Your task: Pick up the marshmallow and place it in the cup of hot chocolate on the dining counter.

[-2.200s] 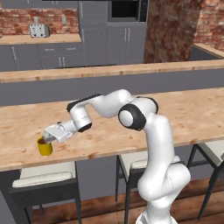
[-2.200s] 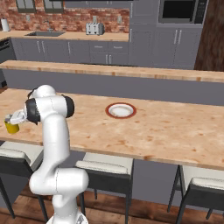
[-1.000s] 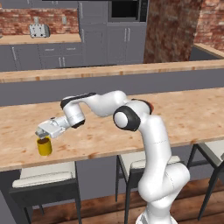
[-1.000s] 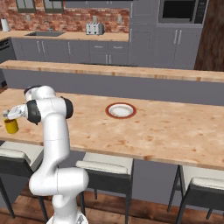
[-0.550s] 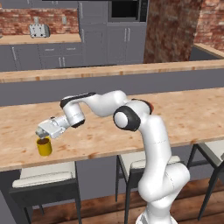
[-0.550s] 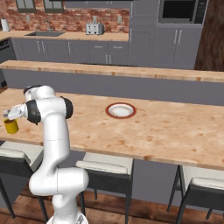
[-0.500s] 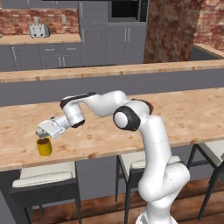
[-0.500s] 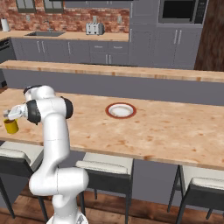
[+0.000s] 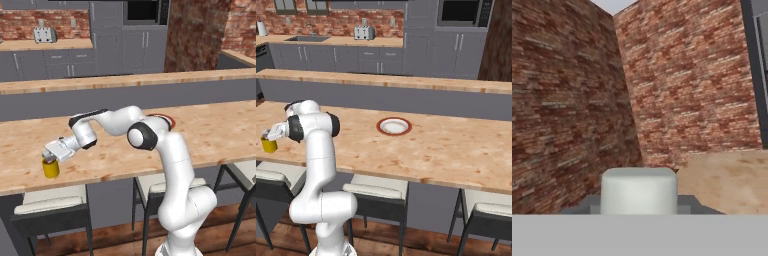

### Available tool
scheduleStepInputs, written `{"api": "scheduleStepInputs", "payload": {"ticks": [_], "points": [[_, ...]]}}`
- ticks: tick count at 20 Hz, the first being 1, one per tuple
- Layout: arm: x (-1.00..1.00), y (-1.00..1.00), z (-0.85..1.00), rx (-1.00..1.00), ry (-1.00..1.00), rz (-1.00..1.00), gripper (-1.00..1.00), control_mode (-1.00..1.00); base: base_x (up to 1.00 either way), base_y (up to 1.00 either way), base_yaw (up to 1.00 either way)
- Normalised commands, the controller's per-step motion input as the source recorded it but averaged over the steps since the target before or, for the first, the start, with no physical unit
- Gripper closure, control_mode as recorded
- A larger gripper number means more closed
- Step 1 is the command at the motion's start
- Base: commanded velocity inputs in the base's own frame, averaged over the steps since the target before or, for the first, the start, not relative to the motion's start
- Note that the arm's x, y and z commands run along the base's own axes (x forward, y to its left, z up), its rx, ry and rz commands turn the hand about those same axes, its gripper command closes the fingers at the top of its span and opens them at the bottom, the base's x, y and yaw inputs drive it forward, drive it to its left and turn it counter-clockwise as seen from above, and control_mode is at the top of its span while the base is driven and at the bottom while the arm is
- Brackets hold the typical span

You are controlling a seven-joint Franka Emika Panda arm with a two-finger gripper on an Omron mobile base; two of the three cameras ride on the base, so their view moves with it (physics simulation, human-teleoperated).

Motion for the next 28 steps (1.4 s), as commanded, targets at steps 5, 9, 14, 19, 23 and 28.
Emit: {"api": "scheduleStepInputs", "payload": {"ticks": [5,9,14,19,23,28], "points": [[0.21,0.0,-0.17,0.0,-0.04,0.0,1.0,-1.0,0.0,0.0,0.0],[0.0,0.07,-0.2,0.0,-0.04,0.0,-1.0,-1.0,0.0,0.0,0.0],[-0.11,0.15,-0.03,0.0,-0.06,0.0,-1.0,-1.0,0.0,0.0,0.0],[-0.03,0.02,0.0,0.0,-0.05,0.0,-1.0,-1.0,0.0,0.0,0.0],[-0.08,-0.22,0.0,0.01,-0.07,0.0,-1.0,-1.0,0.0,0.0,0.0],[-0.27,-0.22,0.07,0.01,-0.08,0.0,-1.0,-1.0,0.0,0.0,0.0]]}}
